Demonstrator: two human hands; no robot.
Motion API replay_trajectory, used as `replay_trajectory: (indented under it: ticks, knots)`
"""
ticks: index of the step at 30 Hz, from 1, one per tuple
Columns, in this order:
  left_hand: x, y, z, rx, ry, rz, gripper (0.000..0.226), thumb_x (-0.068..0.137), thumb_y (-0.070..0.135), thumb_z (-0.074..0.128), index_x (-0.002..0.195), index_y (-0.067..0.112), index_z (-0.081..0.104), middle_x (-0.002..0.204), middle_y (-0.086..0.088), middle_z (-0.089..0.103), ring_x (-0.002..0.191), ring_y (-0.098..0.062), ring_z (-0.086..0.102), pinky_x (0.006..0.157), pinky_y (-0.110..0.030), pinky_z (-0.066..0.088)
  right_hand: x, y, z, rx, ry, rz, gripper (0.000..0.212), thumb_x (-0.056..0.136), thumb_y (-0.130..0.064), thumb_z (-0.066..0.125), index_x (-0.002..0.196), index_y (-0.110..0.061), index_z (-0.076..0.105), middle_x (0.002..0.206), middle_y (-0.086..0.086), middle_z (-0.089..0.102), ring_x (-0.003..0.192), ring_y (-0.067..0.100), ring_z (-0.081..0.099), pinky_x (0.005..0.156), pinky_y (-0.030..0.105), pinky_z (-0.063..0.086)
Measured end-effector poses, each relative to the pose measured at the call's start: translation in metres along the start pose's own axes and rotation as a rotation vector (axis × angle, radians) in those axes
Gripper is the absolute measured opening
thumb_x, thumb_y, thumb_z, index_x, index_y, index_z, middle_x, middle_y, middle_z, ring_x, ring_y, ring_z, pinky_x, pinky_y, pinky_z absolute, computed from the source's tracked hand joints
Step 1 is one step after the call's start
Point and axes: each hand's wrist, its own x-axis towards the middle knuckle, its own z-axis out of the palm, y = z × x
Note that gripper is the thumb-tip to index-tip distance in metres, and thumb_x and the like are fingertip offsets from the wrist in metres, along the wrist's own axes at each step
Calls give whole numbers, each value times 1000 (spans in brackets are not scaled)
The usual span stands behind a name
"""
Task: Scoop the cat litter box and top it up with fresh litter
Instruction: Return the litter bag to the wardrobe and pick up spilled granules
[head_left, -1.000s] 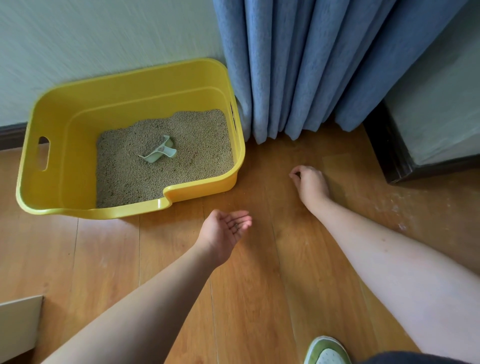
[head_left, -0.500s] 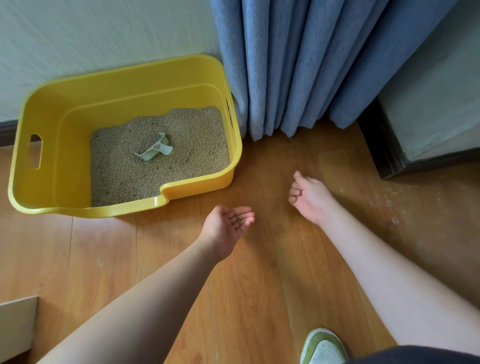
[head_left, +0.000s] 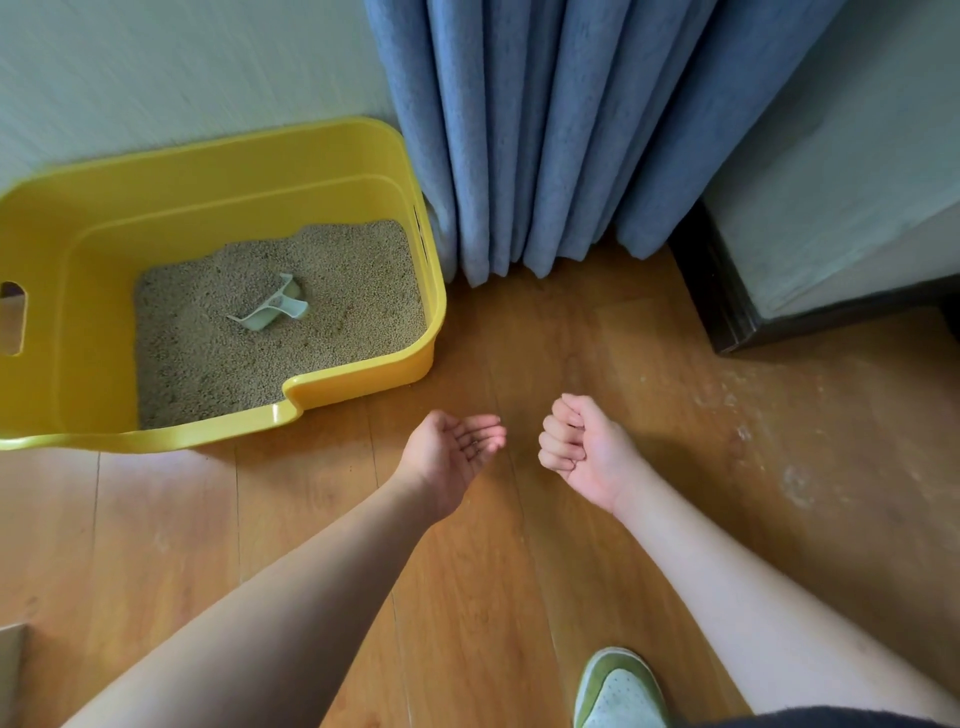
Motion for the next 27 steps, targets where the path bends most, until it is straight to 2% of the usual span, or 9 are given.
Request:
replay_trajectory:
  ticks: [3, 6, 9, 11, 16, 19, 22, 25, 27]
  knots:
    - [-1, 0, 2, 2, 3, 13, 47, 94, 14, 23, 101, -10, 64, 89, -22, 68, 78, -27, 64, 75, -29, 52, -2, 2, 3, -63, 21, -11, 47, 103, -26, 34, 57, -15, 30, 53, 0, 20, 48, 14, 16, 48, 28, 17]
    - [0, 0, 4, -5, 6, 21, 47, 93, 14, 24, 101, -10, 64, 89, -23, 68, 78, -27, 64, 76, -28, 52, 0, 2, 4, 60, 24, 12, 48, 103, -26, 37, 58, -11, 42, 57, 3, 30, 52, 15, 28, 56, 27, 30]
    - [-3, 2, 5, -26, -6, 24, 48, 93, 14, 24, 101, -11, 64, 95, -25, 68, 84, -29, 66, 82, -30, 52, 1, 3, 8, 120, -7, 13, 41, 102, -23, 38, 64, -10, 48, 63, 4, 34, 56, 15, 34, 59, 26, 35]
    - [-6, 2, 4, -50, -3, 27, 49, 94, 15, 23, 102, -10, 64, 98, -25, 68, 87, -29, 67, 85, -31, 52, -4, 1, 10, 132, -17, -15, 38, 101, -21, 37, 67, -10, 48, 66, 5, 35, 58, 15, 35, 60, 26, 35]
    - [-34, 4, -3, -105, 4, 51, 49, 95, 17, 24, 102, -8, 65, 100, -23, 70, 88, -27, 71, 82, -30, 57, -26, -2, 21, 157, 55, -82, 35, 100, -20, 37, 67, -8, 42, 63, 5, 35, 58, 15, 32, 58, 26, 31]
    - [-64, 5, -8, -193, 4, 83, 48, 95, 17, 26, 104, -8, 65, 104, -24, 70, 93, -28, 71, 87, -31, 57, -50, 4, 37, 233, 98, -91, 38, 100, -27, 37, 67, -10, 48, 63, 4, 40, 57, 15, 36, 59, 25, 32]
    - [-97, 7, -1, -330, -7, 128, 46, 94, 17, 28, 106, -8, 65, 107, -25, 70, 97, -30, 69, 91, -32, 54, -83, 6, 62, 319, 116, -92, 39, 99, -36, 40, 75, -10, 56, 69, 4, 52, 62, 15, 49, 67, 25, 41]
    - [-136, 10, 17, -464, -61, 128, 45, 92, 17, 29, 103, -8, 65, 103, -24, 71, 91, -29, 72, 82, -30, 57, -119, 2, 89, 395, 126, -124, 45, 97, -42, 42, 78, -9, 67, 78, 6, 63, 73, 18, 60, 76, 28, 49]
    - [-166, 13, 27, -518, -94, 141, 46, 91, 16, 30, 98, -9, 69, 103, -26, 70, 90, -30, 72, 81, -31, 58, -144, -5, 109, 432, 120, -137, 48, 97, -43, 42, 83, -7, 70, 83, 8, 66, 78, 19, 65, 76, 29, 54]
